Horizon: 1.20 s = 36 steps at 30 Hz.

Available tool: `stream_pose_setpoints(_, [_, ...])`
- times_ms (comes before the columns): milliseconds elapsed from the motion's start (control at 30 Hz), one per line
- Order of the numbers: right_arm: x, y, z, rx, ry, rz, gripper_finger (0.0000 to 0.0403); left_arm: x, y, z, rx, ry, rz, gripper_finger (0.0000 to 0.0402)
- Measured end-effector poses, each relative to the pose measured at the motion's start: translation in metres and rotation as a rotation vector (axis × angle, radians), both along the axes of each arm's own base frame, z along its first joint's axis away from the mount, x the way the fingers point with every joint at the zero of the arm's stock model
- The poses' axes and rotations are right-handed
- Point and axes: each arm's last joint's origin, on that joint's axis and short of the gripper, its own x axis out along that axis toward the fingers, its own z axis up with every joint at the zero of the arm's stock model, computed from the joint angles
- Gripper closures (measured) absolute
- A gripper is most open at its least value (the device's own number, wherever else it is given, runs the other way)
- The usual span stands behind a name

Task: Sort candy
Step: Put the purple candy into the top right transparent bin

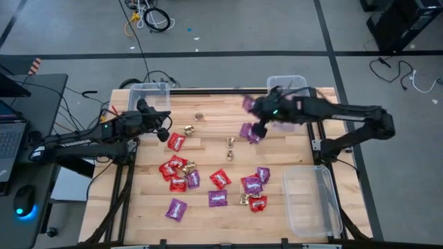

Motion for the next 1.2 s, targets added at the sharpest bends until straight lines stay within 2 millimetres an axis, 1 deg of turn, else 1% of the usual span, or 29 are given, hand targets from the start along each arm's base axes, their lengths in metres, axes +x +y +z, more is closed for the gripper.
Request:
stream_pose_setpoints(100, [-0.023, -0.014, 0.008, 0.072, -0.038, -0.157, 0.0403, 0.000, 0.000, 0.000, 0.000, 0.000, 0.000, 0.0393])
stream_pose_setpoints(233, [-0.049, -0.030, 0.011, 0.155, -0.061, -0.356, 0.0403, 0.000, 0.000, 0.000, 0.000, 0.000, 0.000, 0.0393])
stream_pose_setpoints(367, [-0.066, -0.045, 0.010, 0.201, -0.049, -0.505, 0.0403, 0.000, 0.000, 0.000, 0.000, 0.000, 0.000, 0.0393])
stream_pose_setpoints(500, [-0.080, -0.059, 0.005, 0.230, -0.006, -0.619, 0.0403, 0.000, 0.000, 0.000, 0.000, 0.001, 0.000, 0.0393])
stream_pose_setpoints(700, [-0.091, -0.076, -0.003, 0.291, 0.061, -0.709, 0.0403, 0.000, 0.000, 0.000, 0.001, 0.001, 0.000, 0.0393])
stream_pose_setpoints(867, [-0.094, -0.087, -0.011, 0.350, 0.108, -0.748, 0.0403, 0.000, 0.000, 0.000, 0.001, 0.003, 0.000, 0.0393])
stream_pose_setpoints(1100, [-0.099, -0.104, -0.026, 0.405, 0.219, -0.827, 0.0403, -0.001, 0.000, -0.003, -0.008, 0.039, -0.001, 0.0393])
stream_pose_setpoints(1200, [-0.098, -0.112, -0.032, 0.419, 0.259, -0.836, 0.0403, -0.001, 0.000, -0.004, -0.009, 0.043, -0.001, 0.0393])
